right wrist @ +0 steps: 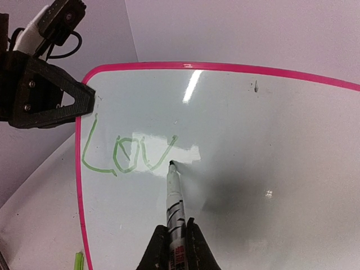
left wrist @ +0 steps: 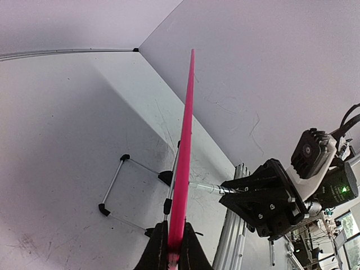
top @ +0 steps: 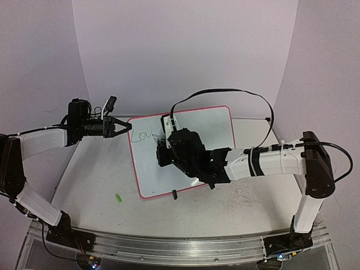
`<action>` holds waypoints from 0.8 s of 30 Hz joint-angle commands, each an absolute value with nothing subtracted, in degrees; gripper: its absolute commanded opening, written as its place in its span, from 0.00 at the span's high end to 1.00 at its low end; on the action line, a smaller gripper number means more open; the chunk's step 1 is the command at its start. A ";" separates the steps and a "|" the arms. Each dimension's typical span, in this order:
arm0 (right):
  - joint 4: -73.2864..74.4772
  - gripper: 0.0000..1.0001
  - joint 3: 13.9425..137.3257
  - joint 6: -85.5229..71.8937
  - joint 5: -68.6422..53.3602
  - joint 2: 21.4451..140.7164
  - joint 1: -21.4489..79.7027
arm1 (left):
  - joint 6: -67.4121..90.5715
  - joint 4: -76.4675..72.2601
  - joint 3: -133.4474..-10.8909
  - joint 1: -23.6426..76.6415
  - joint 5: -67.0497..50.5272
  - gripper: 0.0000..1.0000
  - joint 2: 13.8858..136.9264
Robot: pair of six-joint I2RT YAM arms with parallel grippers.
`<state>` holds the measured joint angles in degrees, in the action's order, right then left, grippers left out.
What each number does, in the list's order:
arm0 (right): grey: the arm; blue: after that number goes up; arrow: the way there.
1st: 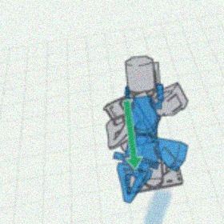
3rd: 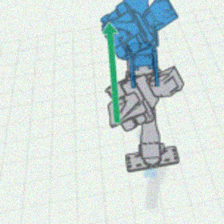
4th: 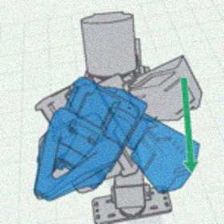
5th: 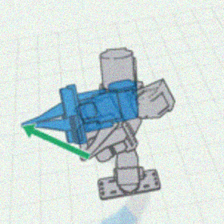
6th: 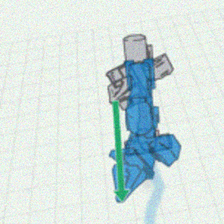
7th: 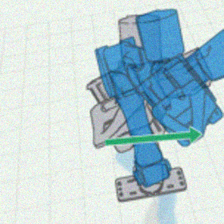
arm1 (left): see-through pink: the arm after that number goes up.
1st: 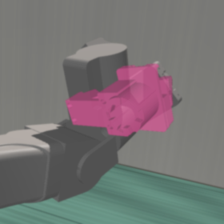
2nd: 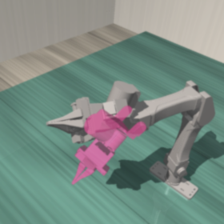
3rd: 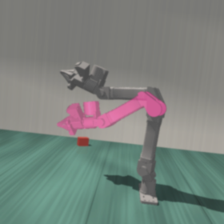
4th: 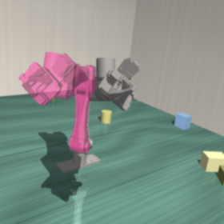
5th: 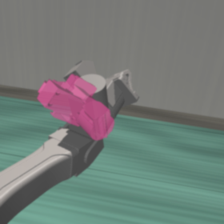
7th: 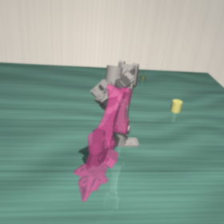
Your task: Write a sentence on the whiteboard
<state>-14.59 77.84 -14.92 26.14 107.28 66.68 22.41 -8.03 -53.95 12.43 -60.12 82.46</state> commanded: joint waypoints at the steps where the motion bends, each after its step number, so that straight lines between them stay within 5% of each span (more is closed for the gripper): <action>1: -16.71 1.00 79.63 -15.14 26.71 107.38 66.25 | 24.25 -9.19 -54.41 12.16 -62.20 0.94 80.19; 24: -14.19 1.00 80.37 -18.19 29.74 107.42 64.95 | 24.17 -9.15 -54.47 12.22 -62.38 0.94 80.17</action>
<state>-14.48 77.95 -17.25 26.77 107.28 65.72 22.44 -8.01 -53.95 12.43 -60.07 82.46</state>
